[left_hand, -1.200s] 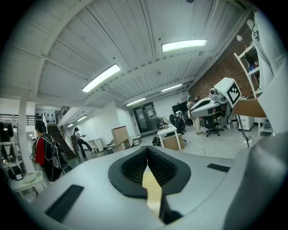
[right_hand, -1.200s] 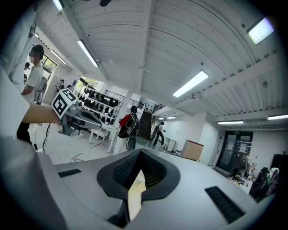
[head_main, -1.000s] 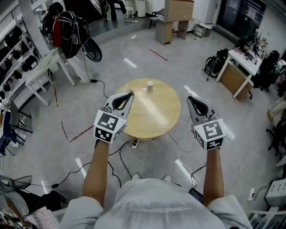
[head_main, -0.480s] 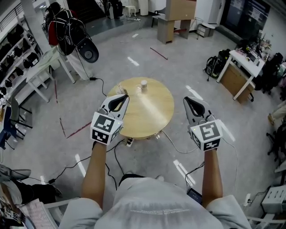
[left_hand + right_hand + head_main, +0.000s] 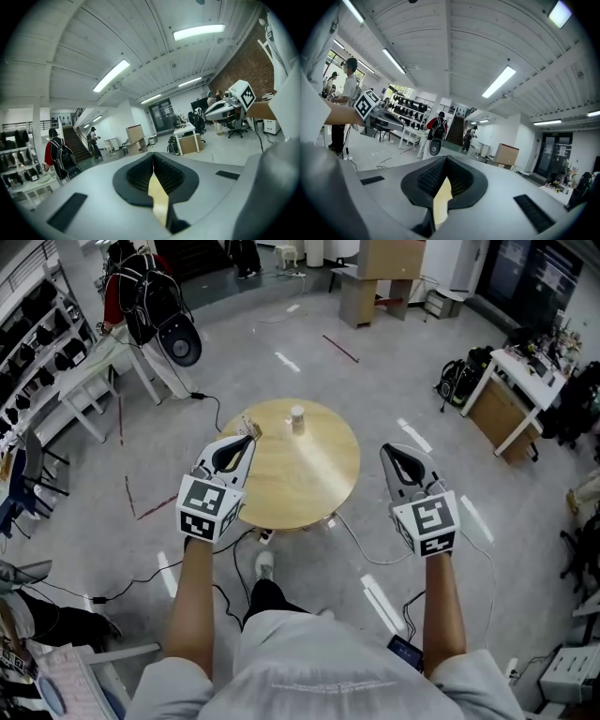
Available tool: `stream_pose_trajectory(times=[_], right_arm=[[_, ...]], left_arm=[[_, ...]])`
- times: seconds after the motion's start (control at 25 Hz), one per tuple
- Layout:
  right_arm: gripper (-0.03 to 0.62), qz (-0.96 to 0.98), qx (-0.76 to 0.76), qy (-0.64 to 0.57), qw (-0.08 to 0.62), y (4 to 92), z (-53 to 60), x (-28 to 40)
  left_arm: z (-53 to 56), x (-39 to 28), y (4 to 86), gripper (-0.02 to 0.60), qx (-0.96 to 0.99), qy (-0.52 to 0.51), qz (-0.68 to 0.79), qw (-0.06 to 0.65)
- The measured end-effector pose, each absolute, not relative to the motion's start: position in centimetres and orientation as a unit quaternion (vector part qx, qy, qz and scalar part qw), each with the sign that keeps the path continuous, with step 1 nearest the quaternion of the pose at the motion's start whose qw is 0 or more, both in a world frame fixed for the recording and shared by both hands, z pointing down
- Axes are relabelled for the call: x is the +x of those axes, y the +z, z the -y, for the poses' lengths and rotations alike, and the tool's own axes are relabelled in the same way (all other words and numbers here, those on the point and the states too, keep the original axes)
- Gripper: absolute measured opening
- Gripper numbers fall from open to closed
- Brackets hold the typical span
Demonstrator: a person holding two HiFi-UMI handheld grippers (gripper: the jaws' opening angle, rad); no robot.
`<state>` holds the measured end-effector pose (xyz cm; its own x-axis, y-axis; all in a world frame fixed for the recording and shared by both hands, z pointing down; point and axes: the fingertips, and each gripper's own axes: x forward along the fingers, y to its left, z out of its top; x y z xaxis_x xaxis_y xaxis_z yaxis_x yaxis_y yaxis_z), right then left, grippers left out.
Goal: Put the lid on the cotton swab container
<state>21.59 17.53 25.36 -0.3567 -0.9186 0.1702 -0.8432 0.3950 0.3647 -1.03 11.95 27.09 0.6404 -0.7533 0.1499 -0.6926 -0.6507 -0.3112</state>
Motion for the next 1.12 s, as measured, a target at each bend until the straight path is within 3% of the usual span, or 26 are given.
stream_pose_trajectory(times=[1.12], right_arm=[[0.028,0.766,0.599,-0.063,0.225,30.1,8.4,15.1]], left_arm=[[18.1,-3.5,34.3,0.020,-0.938,-0.139,-0.313,0.061]])
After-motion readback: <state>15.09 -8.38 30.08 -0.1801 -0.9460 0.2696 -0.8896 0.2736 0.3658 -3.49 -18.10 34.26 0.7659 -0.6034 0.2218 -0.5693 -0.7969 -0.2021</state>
